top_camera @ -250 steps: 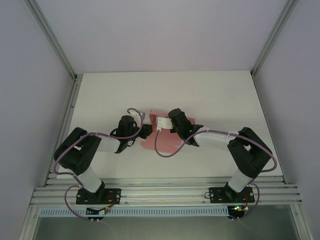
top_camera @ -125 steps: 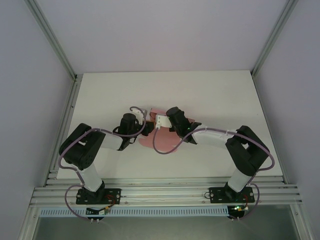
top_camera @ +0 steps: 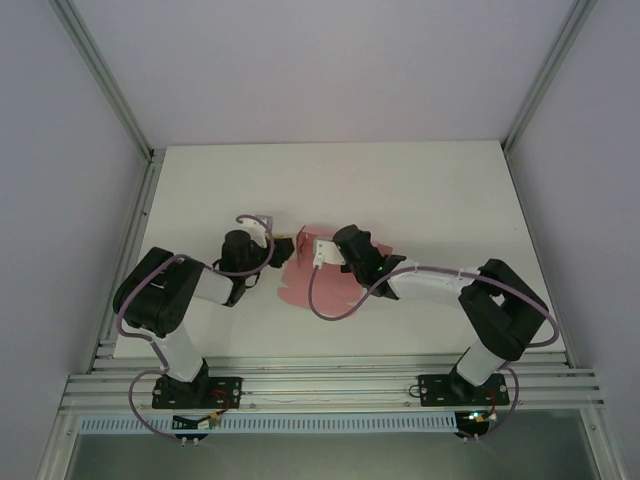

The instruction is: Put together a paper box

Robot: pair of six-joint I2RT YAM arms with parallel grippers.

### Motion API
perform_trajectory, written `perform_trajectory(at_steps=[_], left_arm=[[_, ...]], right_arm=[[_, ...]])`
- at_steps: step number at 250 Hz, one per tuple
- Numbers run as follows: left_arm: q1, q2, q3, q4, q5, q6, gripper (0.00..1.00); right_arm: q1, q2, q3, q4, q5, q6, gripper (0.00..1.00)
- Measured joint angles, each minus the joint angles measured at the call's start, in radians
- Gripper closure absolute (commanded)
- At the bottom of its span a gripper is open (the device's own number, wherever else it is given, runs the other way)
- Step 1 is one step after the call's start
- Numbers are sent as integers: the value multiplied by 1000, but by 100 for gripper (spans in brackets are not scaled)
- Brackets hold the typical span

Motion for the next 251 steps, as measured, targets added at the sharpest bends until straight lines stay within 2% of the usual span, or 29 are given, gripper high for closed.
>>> perform_trajectory(at_steps=[35, 63, 86, 120, 158, 182, 251], left_arm=[[36, 22, 1, 89, 91, -31, 64], [36, 43, 25, 68, 188, -35, 68], [36, 42, 31, 48, 217, -34, 68], [36, -10, -3, -19, 192, -38, 65], [8, -146, 27, -277, 89, -5, 65], [-39, -170, 77, -394, 35, 39, 68], [-72, -128, 50, -455, 57, 51, 70]], right_arm=[[10, -4, 0, -8, -3, 0, 100], [14, -7, 0, -19, -3, 6, 100], [14, -9, 0, -26, -2, 8, 100], [14, -12, 0, -33, 2, 12, 100], [14, -28, -2, -61, 9, 27, 100], [13, -33, -11, -66, 14, 29, 100], [13, -61, -36, -70, 20, 27, 100]])
